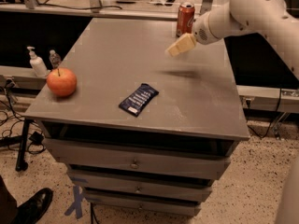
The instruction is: Knock coke can over
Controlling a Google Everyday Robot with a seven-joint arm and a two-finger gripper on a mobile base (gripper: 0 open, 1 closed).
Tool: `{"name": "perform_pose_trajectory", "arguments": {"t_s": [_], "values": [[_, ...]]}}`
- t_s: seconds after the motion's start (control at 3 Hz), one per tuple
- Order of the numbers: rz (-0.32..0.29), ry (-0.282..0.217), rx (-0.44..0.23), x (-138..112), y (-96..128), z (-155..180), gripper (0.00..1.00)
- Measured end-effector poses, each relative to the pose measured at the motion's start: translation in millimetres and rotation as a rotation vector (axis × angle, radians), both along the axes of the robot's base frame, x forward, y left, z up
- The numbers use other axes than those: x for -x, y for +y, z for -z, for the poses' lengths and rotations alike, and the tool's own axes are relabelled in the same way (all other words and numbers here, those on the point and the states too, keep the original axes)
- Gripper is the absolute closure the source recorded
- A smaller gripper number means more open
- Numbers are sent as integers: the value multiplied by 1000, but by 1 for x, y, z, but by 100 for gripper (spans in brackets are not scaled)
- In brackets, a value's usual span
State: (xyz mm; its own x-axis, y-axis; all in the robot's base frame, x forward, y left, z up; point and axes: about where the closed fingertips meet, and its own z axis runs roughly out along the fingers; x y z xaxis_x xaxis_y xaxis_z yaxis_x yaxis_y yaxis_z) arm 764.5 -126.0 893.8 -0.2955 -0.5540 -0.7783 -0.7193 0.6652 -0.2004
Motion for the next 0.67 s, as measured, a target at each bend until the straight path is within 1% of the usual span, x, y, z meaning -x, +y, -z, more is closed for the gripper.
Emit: {"name": "perform_pose_trajectory", "arguments": {"t_s": [0.33,0.67], "values": [[59,-79,-96,-42,-3,-7,0],[104,-152,-177,-76,-9,-13,0]]}}
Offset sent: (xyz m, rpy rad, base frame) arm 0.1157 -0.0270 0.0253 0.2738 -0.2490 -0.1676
